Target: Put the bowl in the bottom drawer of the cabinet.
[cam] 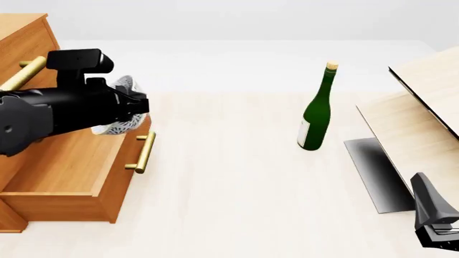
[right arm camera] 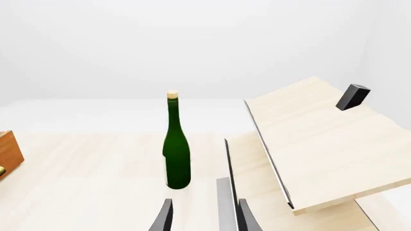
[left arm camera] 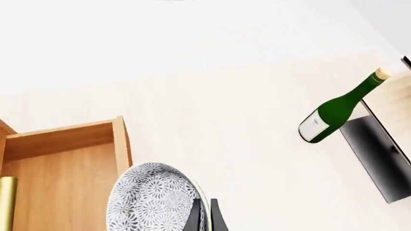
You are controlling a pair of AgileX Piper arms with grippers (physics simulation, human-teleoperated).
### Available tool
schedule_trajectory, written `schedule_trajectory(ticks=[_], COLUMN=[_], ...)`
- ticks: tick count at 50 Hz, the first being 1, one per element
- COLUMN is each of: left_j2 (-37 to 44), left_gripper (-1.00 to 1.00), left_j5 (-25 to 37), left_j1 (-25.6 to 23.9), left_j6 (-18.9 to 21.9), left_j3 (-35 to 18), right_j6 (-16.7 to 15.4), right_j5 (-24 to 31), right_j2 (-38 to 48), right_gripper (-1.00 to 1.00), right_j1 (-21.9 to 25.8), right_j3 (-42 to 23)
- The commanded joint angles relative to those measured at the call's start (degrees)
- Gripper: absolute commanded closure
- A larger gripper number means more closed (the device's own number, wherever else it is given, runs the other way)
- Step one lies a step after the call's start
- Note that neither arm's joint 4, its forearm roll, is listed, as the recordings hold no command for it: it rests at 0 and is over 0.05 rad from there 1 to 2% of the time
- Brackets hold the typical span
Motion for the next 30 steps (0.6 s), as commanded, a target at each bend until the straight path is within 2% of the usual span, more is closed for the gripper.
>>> schedule_trajectory(ticks=[1,19,30], left_j2=[-2.2,-3.5,-4.2], left_gripper=[1.0,1.0,1.0], left_j5=[-0.5,-1.2,-2.9], left_j1=[2.1,6.9,7.7], left_j6=[0.0,0.0,-1.4], left_j3=[1.5,3.4,5.7], right_j6=[0.0,0.0,0.0], right_j5=[0.0,0.0,0.0], right_j2=[0.0,0.0,0.0], right_gripper=[-1.0,-1.0,-1.0], right_j1=[0.0,0.0,0.0], right_j3=[0.0,0.0,0.0])
